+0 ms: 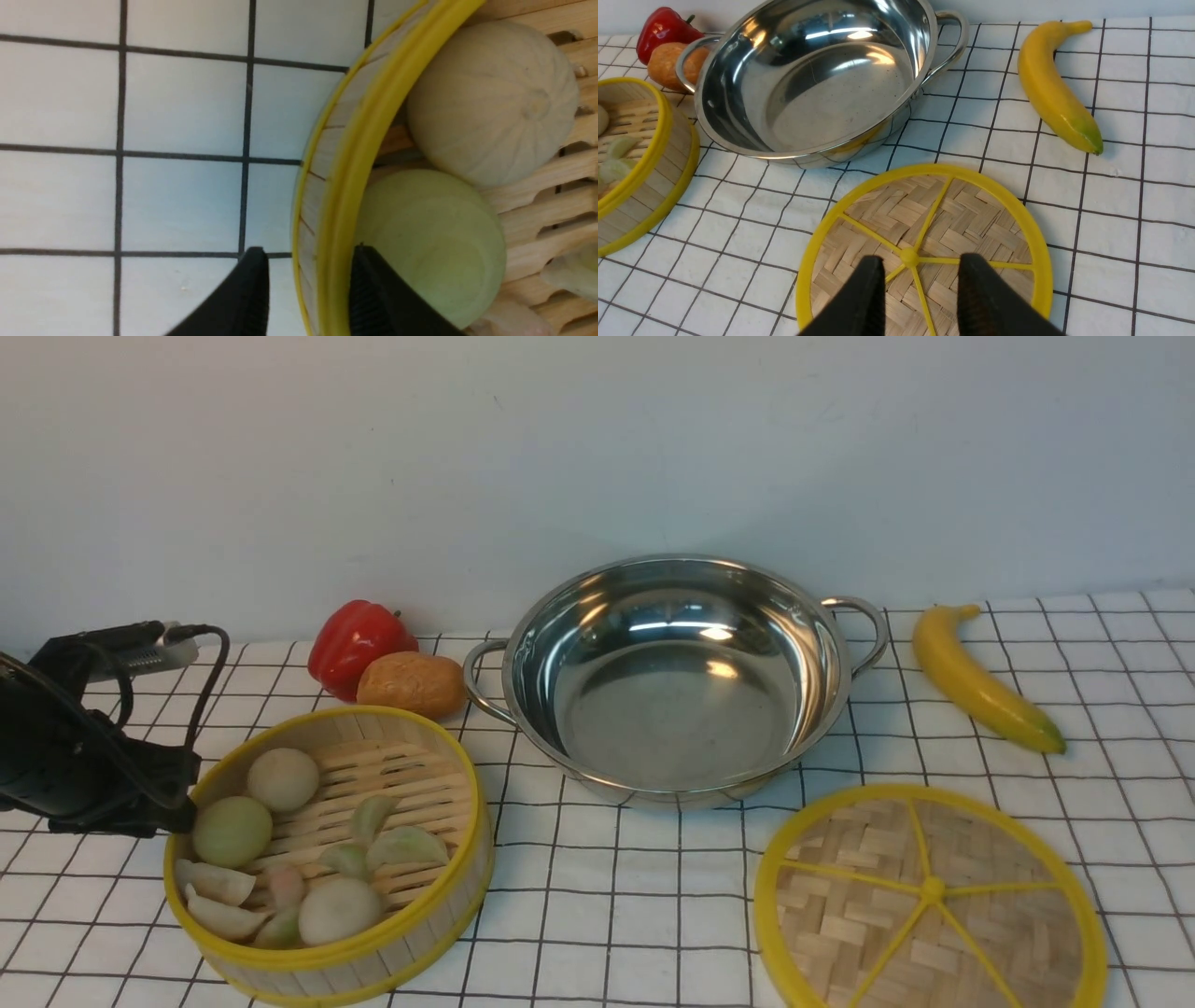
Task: Place the steamer in the pot on the white tablecloth, and put the lid on the steamer.
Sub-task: 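Grasp the rim of the steamer basket holding the buns with the left gripper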
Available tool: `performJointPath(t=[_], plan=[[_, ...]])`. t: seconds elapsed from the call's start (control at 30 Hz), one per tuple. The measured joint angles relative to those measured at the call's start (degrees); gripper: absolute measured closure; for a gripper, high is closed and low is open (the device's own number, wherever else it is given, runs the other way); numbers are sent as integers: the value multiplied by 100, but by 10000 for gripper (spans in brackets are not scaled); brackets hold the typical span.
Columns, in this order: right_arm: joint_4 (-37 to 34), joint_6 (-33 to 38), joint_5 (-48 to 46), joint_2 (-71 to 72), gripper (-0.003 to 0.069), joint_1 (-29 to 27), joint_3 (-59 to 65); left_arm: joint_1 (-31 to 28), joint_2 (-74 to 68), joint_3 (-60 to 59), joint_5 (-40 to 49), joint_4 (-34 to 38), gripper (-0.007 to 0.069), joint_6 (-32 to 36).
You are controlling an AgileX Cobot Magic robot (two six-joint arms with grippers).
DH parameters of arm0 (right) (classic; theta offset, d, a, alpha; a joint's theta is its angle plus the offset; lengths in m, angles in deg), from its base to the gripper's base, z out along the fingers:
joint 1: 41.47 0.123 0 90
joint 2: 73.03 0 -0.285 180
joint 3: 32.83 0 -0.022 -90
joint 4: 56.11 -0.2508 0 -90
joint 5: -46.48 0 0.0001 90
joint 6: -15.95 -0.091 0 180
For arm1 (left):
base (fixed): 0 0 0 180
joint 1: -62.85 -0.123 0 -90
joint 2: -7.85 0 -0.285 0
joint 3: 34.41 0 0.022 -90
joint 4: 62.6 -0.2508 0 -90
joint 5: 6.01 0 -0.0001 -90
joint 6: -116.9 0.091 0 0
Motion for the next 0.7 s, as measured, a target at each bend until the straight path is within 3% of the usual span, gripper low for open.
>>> performJointPath(t=[0.47,0.7], plan=[[0,2,-5,0,419,0,-2,133,-339,43,-122,-43,398,-11],[0,2,-5,0,419,0,-2,151,-339,42,-96,-18,547,-186]])
